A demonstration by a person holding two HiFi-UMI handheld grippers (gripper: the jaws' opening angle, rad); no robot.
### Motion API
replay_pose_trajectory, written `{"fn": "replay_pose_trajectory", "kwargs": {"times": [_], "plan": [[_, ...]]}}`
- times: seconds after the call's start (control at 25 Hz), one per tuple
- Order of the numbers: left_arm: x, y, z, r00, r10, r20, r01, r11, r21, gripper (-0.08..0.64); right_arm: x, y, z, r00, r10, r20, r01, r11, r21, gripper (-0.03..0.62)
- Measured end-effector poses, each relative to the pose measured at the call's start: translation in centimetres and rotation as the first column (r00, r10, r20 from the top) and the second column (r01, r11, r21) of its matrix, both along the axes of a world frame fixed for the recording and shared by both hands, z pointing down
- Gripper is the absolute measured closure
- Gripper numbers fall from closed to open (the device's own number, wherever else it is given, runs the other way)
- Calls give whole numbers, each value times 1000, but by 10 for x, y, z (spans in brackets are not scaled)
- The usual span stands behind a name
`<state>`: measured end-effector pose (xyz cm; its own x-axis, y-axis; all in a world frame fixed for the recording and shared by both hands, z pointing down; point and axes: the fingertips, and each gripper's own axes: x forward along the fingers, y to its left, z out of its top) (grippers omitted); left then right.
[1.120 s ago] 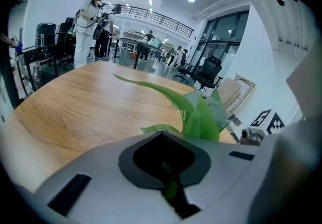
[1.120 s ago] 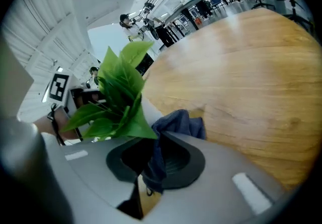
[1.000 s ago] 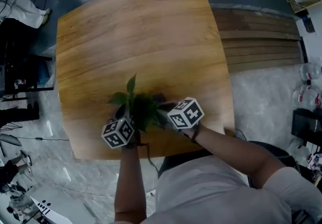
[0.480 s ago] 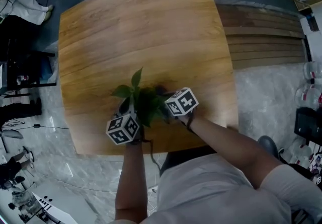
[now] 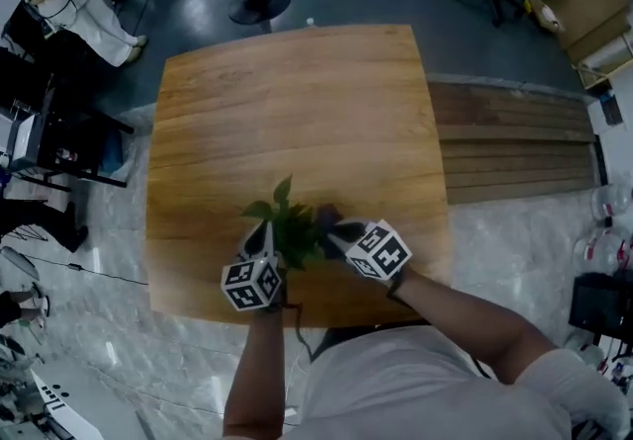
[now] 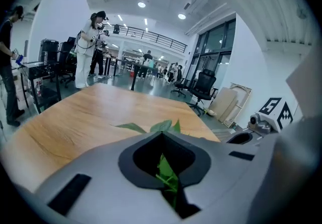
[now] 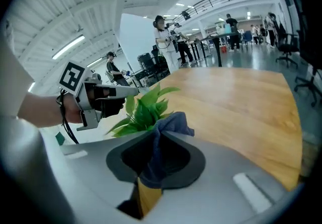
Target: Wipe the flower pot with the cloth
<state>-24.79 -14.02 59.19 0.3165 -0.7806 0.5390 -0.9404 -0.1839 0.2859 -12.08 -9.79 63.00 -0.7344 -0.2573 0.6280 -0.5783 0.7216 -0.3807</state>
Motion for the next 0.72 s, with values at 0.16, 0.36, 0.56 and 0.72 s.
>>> {"fn": "replay_pose_trajectory", "kwargs": {"times": [0.16, 0.36, 0.56, 0.72], "plan": [[20, 14, -47, 999, 30, -10, -30, 997, 69, 554, 11, 2, -35, 999, -35, -24, 37, 995, 93, 543], [49, 40, -108, 996, 92, -12, -88, 983, 160, 554, 18, 13, -88, 998, -56, 6, 53, 975, 216, 543], [72, 55, -161, 992, 127, -27, -117, 964, 238, 554, 27, 17, -144, 996, -78, 31, 63, 943, 328, 541], [83, 63, -193, 990, 141, -31, -126, 948, 292, 554, 36, 21, -184, 995, -79, 62, 49, 918, 395, 540]]}}
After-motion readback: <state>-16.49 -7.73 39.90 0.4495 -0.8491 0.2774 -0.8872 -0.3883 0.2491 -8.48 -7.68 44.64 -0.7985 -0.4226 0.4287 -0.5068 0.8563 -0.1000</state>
